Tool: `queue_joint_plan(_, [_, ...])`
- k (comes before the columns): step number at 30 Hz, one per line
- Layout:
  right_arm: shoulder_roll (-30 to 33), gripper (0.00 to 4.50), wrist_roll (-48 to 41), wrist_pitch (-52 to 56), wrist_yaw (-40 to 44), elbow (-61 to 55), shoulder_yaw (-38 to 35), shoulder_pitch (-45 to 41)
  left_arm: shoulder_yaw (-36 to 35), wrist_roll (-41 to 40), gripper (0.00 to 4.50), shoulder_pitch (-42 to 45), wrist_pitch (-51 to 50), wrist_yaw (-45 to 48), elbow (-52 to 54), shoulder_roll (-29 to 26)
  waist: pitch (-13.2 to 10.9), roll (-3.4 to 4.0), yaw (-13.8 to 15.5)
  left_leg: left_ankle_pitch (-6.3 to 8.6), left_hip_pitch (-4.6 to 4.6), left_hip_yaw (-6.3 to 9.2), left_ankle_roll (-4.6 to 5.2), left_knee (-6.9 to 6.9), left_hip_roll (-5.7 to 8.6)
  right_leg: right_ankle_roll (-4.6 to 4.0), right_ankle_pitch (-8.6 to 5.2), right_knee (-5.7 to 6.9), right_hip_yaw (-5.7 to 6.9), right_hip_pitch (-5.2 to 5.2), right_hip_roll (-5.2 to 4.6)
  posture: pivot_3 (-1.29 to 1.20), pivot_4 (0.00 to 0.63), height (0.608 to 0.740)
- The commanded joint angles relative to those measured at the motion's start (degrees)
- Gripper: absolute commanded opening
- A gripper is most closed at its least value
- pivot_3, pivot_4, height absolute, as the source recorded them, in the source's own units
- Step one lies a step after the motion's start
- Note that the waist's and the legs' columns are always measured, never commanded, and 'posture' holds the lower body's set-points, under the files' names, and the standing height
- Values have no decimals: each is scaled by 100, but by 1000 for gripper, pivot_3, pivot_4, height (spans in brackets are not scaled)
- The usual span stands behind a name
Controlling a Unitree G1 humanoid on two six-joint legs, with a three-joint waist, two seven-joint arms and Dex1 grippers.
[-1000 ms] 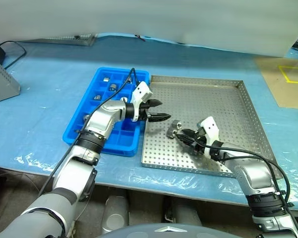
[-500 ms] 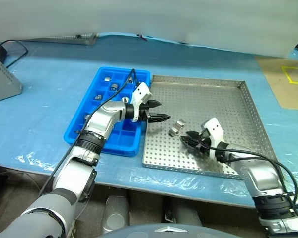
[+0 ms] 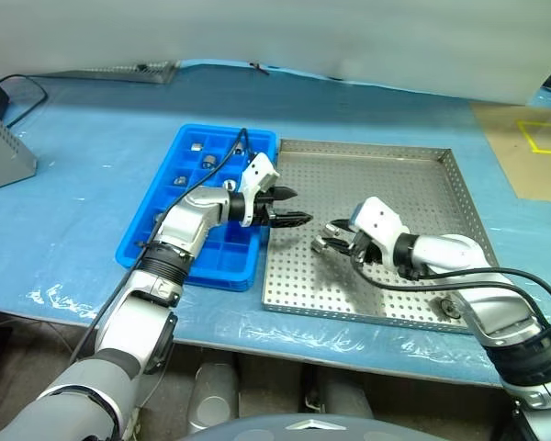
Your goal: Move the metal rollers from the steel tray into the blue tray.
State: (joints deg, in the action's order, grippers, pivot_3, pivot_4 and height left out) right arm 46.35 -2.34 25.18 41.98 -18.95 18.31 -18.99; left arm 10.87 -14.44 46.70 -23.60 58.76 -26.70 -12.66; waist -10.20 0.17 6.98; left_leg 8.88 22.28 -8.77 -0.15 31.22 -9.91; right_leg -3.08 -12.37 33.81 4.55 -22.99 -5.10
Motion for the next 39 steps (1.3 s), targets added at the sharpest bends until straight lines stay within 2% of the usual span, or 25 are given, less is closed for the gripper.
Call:
queue_joint_plan(1, [213,1796,706,-1037,536,306,396,-525,-251,-95,4066,210,82,-43,8,-13,0,0,-4,0,1,0,0,1,0,1,0,0,0,0,0,24,150,740])
queue_joint_plan(6, [547,1796,924,-1738,1581,673,530,-1146,-346,-98,4066,191,51,-74,34,-24,0,0,1,2,5,0,41,6,-2,-1,2,3,0,-2,0,59,150,740])
queue_joint_plan(8, [537,1796,821,-1906,1930,724,522,-1328,-349,-95,4066,126,42,-102,102,-34,0,0,2,6,11,0,49,15,-3,-2,2,4,0,-2,0,78,150,740])
queue_joint_plan(14, [554,1796,1279,-2897,2737,1276,869,-1746,-388,-115,4066,-53,-18,-240,330,-29,0,0,8,14,18,0,63,50,-12,-5,3,23,1,-3,0,120,150,740])
queue_joint_plan(20, [295,1796,1924,-3917,2884,2336,1156,-2291,-463,-147,4066,-143,-62,-410,473,-43,-1,1,10,22,43,0,73,131,-27,-9,2,96,0,-27,-3,148,150,740])
queue_joint_plan(29, [-39,1796,2284,-4813,2953,3386,1173,-3082,-462,-194,4066,-345,-172,-517,737,-40,-1,1,16,25,45,0,63,152,-37,-25,15,102,2,-26,-2,176,150,740])
queue_joint_plan(32, [-123,2359,2125,-4859,3147,3369,1175,-3079,-474,-198,4066,-394,-200,-552,774,-53,-1,1,24,23,64,0,76,152,-39,-26,14,99,4,-39,0,176,150,740])
queue_joint_plan(37, [-418,3999,2289,-4827,3077,3504,1211,-3092,-475,-192,4066,-415,-216,-588,794,-72,-2,1,25,26,87,0,83,165,-40,-26,15,103,4,-59,0,180,150,740])
queue_joint_plan(39, [-533,3999,2473,-4914,2949,3773,1270,-3177,-472,-183,4066,-412,-210,-601,783,-70,-2,1,25,26,85,0,82,168,-41,-27,15,107,4,-58,0,180,150,740])
